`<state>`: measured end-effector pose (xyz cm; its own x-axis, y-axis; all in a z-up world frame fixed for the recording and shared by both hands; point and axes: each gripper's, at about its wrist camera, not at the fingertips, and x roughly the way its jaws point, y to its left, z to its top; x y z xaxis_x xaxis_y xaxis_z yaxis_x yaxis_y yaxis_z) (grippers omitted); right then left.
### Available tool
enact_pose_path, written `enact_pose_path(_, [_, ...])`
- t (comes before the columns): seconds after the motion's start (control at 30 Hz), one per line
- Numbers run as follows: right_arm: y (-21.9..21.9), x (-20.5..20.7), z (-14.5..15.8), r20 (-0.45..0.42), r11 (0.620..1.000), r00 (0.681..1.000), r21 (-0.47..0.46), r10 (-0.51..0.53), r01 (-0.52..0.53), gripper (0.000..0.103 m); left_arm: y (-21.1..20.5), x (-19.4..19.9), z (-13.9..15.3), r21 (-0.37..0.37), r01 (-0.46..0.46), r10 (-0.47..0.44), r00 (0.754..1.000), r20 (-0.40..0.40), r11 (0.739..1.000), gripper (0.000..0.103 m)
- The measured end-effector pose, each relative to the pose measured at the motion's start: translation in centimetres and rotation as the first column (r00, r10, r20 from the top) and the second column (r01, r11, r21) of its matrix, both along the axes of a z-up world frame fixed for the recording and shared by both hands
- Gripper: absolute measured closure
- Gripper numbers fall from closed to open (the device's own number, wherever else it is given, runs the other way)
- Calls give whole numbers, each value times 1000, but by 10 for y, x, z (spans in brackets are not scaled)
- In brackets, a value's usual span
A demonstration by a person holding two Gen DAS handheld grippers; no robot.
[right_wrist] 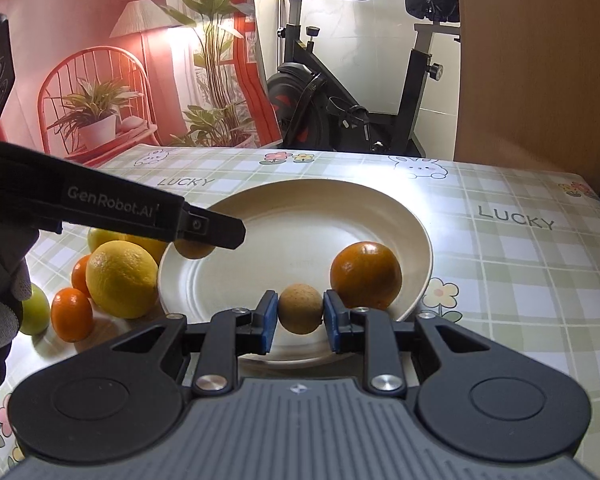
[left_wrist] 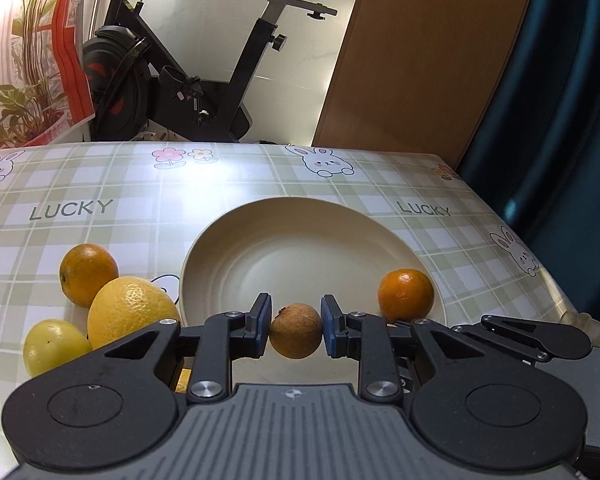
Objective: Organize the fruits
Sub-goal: 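Carry both small fruits over the cream plate and open both tools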
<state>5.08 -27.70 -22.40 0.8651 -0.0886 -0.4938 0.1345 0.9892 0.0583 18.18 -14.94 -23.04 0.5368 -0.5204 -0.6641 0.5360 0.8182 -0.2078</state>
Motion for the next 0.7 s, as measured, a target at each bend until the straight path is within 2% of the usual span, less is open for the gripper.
enact_pose_path(0.13, [-3, 11, -6, -9, 999, 1000, -33, 16, -16, 76, -2, 14, -7, -6, -27, 27, 999, -47, 1000, 75])
enact_pose_path(0.43, [1, 24, -11, -12, 997, 999, -71, 34, -34, 76, -5, 19, -13, 9, -28, 29, 996, -79, 1000, 74])
enact_pose_path(0.57, [-2, 20, -9, 1, 999, 1000, -33, 21, -21, 69, -3, 17, -8, -3, -22, 21, 996, -84, 1000, 55])
enact_pose_path(0.7, [0, 13, -2, 15, 1000, 1000, -22, 14, -13, 65, 2, 11, 1, -10, -25, 24, 998, -65, 1000, 55])
